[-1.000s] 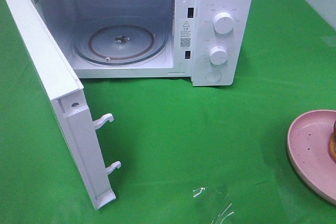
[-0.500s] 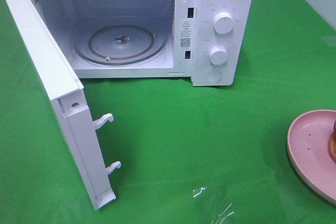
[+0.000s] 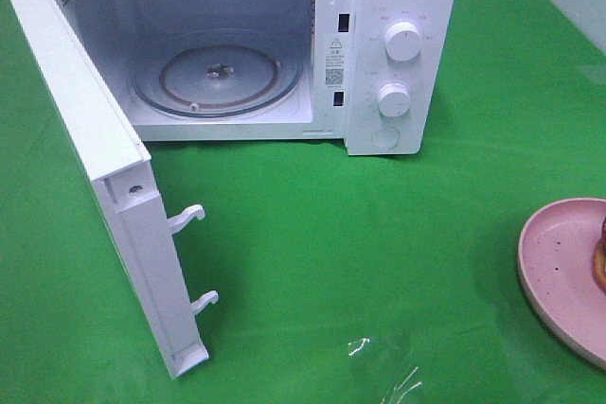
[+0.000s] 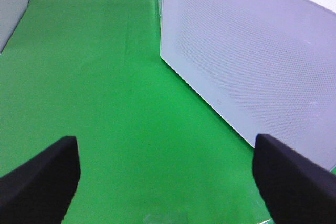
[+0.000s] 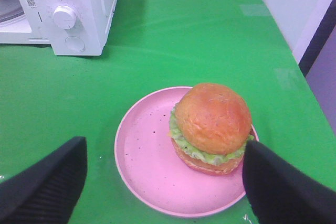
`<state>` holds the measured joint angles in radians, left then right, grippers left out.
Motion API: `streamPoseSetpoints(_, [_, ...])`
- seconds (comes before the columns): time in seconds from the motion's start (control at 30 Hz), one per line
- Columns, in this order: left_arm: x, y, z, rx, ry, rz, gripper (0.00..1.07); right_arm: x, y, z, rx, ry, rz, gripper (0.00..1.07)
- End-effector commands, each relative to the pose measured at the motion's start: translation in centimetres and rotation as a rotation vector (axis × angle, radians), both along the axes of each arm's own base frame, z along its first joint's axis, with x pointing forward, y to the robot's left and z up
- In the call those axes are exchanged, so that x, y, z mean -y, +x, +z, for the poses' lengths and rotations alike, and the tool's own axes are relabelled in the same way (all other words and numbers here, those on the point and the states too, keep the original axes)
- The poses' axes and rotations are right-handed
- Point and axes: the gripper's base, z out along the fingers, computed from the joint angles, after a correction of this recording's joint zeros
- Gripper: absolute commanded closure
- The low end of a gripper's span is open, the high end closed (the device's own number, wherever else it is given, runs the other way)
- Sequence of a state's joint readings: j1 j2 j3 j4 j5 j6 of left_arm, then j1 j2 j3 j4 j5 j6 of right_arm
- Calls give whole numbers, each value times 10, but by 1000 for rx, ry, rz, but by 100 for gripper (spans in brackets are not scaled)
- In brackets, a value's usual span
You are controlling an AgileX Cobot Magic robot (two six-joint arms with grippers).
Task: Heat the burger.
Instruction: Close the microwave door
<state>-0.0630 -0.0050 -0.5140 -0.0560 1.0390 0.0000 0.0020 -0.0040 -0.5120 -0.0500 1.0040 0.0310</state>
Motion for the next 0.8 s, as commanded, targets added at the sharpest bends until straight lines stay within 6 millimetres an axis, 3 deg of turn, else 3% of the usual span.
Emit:
streamPoseSetpoints(0.03, [-1,-2,-1,18,-4,6,25,0,-3,-1,22,2,-3,31])
streamPoseSetpoints(0.27, [0,-2,-1,20,-11,2,25,0,-3,-1,22,2,-3,31])
streamPoseSetpoints(0.43, [1,4,16,70,-24,0,26,0,-3,-1,22,2,-3,31])
streamPoseSetpoints(0.63, [2,21,25,87,-29,5,41,0,-3,-1,22,2,-3,31])
streamPoseSetpoints(0.67, [2,30,27,83,-30,7,47,0,-3,-1,22,2,-3,31])
streamPoseSetpoints(0.7, [2,30,27,83,-30,7,47,0,-3,-1,22,2,-3,31])
streamPoseSetpoints(0.77, [2,48,32,89,-20,17,62,0,-3,-1,22,2,-3,31])
streamPoseSetpoints(0.8, [2,48,32,89,-20,17,62,0,-3,-1,22,2,-3,31])
